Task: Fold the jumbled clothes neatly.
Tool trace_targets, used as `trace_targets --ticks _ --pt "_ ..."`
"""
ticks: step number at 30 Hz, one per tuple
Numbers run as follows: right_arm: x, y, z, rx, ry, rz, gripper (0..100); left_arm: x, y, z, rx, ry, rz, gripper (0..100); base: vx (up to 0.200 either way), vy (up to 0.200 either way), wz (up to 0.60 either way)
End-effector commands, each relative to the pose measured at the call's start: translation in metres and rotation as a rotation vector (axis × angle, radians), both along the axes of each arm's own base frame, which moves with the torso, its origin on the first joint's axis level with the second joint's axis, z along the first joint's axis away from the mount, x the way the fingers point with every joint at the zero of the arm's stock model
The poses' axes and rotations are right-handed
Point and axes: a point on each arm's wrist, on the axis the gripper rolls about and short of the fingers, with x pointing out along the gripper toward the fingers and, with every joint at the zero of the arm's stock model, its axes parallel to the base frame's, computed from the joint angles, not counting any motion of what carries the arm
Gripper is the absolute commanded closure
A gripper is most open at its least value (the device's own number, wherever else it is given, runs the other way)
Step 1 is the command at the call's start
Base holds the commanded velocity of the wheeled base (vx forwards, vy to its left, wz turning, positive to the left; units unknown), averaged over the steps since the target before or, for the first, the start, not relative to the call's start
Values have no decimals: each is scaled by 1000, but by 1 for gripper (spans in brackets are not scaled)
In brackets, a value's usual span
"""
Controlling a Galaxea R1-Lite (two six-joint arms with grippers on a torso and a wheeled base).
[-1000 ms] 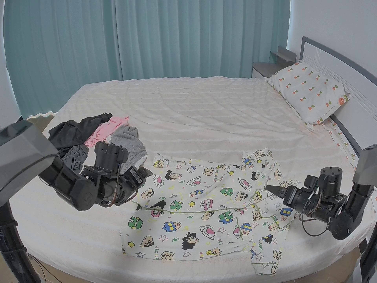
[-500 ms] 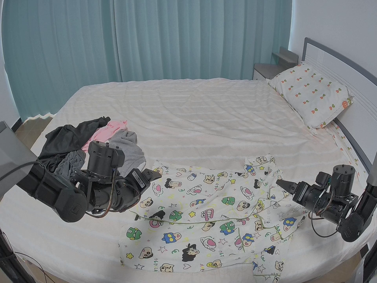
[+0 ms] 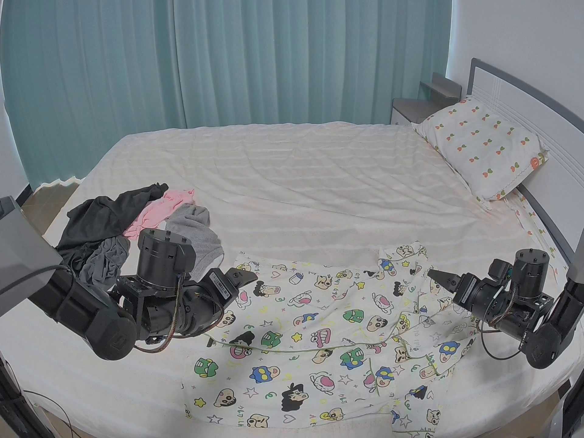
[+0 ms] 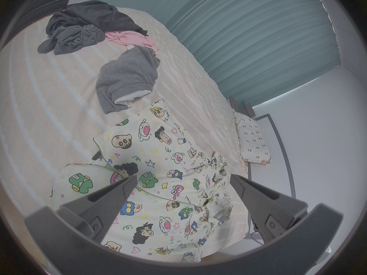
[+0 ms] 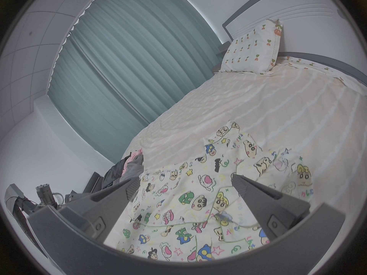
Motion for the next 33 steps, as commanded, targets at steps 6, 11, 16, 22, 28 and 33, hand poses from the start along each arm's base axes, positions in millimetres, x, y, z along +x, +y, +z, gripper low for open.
trace_targets --ticks 6,11,16,22,28,33 --pt "37 -11 -27 -8 38 -57 0 0 0 -4 8 14 2 0 0 -200 0" --pt "64 -18 -22 1 58 -64 0 -2 -3 -5 11 16 -8 0 0 -200 0" --pt "98 -13 -11 -3 79 -57 0 -6 0 -4 3 22 -13 0 0 -40 0" --pt "139 2 -20 -11 131 -26 0 -9 2 -10 -37 -5 -43 0 0 0 0" --pt "168 18 -41 -50 199 39 0 0 -3 -15 -78 -77 -31 0 0 0 0" --pt "192 29 -51 -56 243 85 0 4 -4 -13 -142 -60 -11 0 0 0 0"
